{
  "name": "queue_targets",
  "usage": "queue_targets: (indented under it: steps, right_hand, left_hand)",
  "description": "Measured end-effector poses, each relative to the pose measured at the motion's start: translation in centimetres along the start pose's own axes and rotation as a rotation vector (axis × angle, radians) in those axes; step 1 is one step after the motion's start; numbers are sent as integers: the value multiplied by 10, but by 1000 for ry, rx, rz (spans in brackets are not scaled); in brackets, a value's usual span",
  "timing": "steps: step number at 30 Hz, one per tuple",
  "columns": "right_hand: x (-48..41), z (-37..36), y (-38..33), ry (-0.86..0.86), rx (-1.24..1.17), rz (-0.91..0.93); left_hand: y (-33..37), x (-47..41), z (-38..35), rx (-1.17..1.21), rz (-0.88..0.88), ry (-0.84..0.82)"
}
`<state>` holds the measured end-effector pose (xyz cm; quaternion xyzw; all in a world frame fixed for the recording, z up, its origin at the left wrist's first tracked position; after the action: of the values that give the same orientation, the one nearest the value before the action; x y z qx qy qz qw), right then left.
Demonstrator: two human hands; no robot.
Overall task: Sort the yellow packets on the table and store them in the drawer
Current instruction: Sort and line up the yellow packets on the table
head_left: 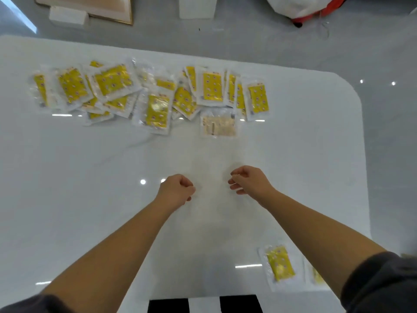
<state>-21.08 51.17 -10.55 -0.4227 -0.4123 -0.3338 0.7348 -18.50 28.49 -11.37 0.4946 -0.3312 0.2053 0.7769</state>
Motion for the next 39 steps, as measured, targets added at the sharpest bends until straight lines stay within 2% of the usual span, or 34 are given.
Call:
queue_targets:
  steps: [7, 11, 16, 19, 24, 27, 31, 36, 39]
  right_hand:
    - [11, 89, 109, 75, 353, 122]
    - [16, 123, 154, 99, 512, 175]
    - [29, 144, 202, 129, 801, 207]
    - [35, 147, 223, 181, 1002, 271]
    - [36, 138, 250, 281, 1329, 397]
    - [35, 137, 251, 364, 1335, 418]
    - [28, 136, 254, 259, 1303, 332]
    - [17, 143, 257, 168, 1070, 140]
    - [12, 152, 246, 185, 950, 55]
  left_hand:
    - [13, 49, -168, -342, -129, -218]
    - [25, 68, -229, -532, -220, -272]
    - [23, 88, -277, -844, -323, -306]
    - [19, 95, -291, -1069, -375, -263]
    - [10, 100, -304, -1267, -469, -194]
    - [6, 97, -306, -1283, -451, -159]
    - [5, 93, -309, -1221, -392, -171]
    - [2, 87, -306, -900, -328, -182]
    - [2, 88, -304, -808, -349, -147]
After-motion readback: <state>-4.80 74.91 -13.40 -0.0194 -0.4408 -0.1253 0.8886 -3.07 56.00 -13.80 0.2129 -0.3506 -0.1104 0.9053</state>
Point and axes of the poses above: each hand's wrist, its own x-axis away from the middle knuckle, its own z-axis out of the back of the hand, y = z × x, the point moved 7 cm from there along -x, towards the middle knuckle, and after that the axes turned 11 degrees about -z, right-handed, at the moved point
